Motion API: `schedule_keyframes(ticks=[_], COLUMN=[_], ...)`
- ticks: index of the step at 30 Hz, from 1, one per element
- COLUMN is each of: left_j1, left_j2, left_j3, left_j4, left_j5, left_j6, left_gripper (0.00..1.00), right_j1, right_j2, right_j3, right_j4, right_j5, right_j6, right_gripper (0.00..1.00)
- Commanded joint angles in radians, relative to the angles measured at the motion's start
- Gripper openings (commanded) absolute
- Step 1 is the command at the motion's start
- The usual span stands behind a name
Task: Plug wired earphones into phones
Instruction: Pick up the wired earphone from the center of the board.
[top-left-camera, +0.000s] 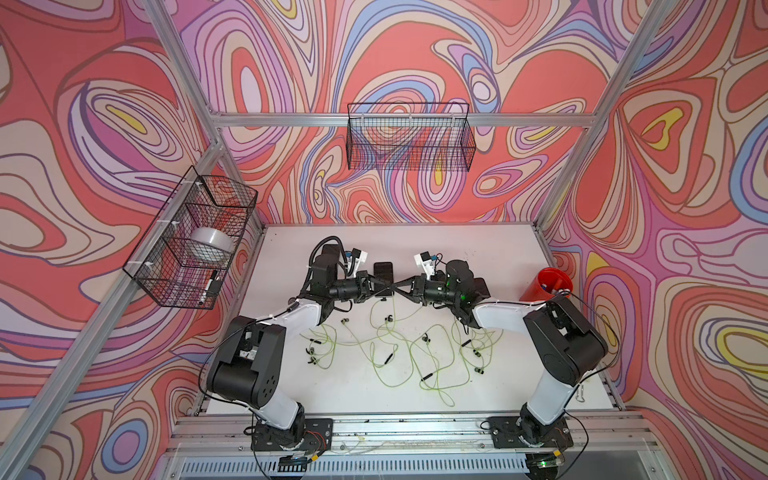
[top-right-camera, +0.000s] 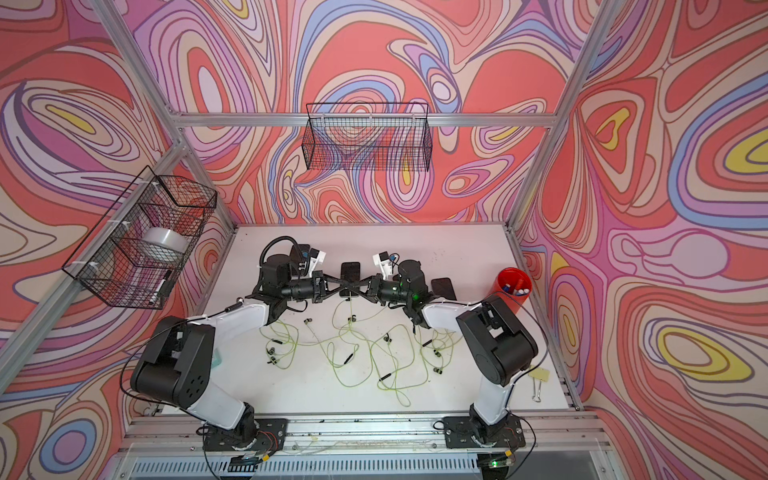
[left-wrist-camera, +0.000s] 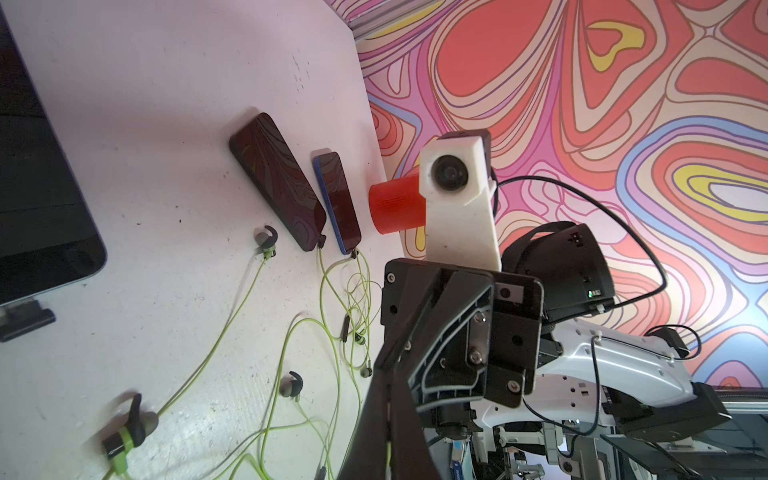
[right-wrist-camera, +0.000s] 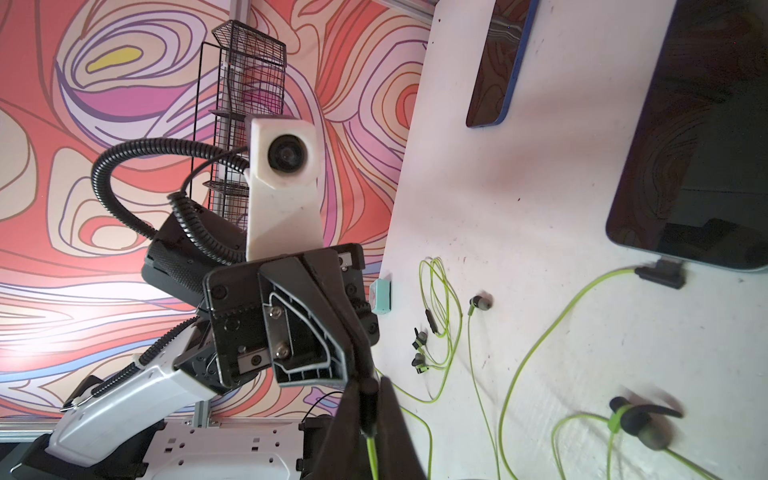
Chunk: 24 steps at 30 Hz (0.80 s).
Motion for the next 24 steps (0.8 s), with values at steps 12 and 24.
schedule_keyframes(ticks=[12, 24], left_j1=[-0.021, -0.020], left_j2=[0.021, 0.008], left_j3=[-0.007, -0.001], left_j4=[0.090, 0.050], left_j5=[0.000, -0.014], left_j6=[-0.005, 0.032], left_gripper=[0.00, 0.09], right_j1=[0.012, 0.012], right_j2=[0.055, 0.022], right_j3=[0.006, -0.001], right_j4=[0.085, 0.021], right_j5=[-0.036, 0.014], right_j6=[0.050, -0.008], right_gripper=[0.14, 0.00])
